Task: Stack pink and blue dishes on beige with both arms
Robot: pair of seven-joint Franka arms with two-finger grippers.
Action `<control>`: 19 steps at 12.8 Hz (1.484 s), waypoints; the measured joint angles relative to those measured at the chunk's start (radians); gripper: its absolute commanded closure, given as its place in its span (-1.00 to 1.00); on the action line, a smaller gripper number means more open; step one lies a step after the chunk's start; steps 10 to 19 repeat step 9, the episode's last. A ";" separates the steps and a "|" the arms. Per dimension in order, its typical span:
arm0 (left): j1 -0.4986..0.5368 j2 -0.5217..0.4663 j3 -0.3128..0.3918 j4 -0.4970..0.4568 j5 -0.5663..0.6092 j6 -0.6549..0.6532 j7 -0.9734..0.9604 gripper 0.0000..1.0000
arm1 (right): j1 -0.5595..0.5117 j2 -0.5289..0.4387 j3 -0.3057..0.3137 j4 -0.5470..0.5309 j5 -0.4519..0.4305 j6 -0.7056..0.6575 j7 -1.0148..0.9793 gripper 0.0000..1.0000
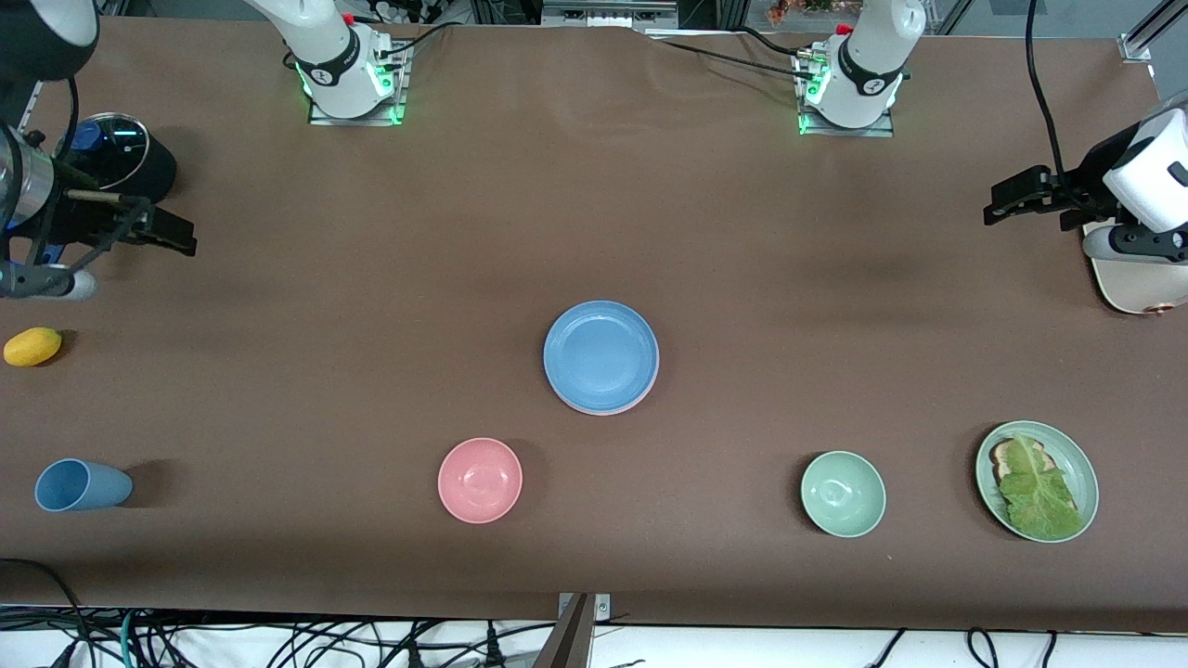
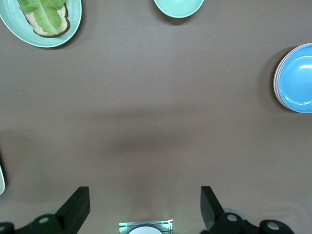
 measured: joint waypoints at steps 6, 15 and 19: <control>-0.001 0.009 0.001 0.000 0.018 0.006 0.000 -1.00 | -0.059 -0.160 -0.012 -0.271 0.016 0.189 -0.008 -1.00; -0.001 0.009 0.001 0.000 0.034 0.007 0.000 -1.00 | -0.061 -0.168 -0.020 -0.275 0.019 0.189 -0.018 -1.00; -0.001 0.009 0.001 0.000 0.034 0.007 0.000 -1.00 | -0.061 -0.168 -0.020 -0.275 0.019 0.189 -0.018 -1.00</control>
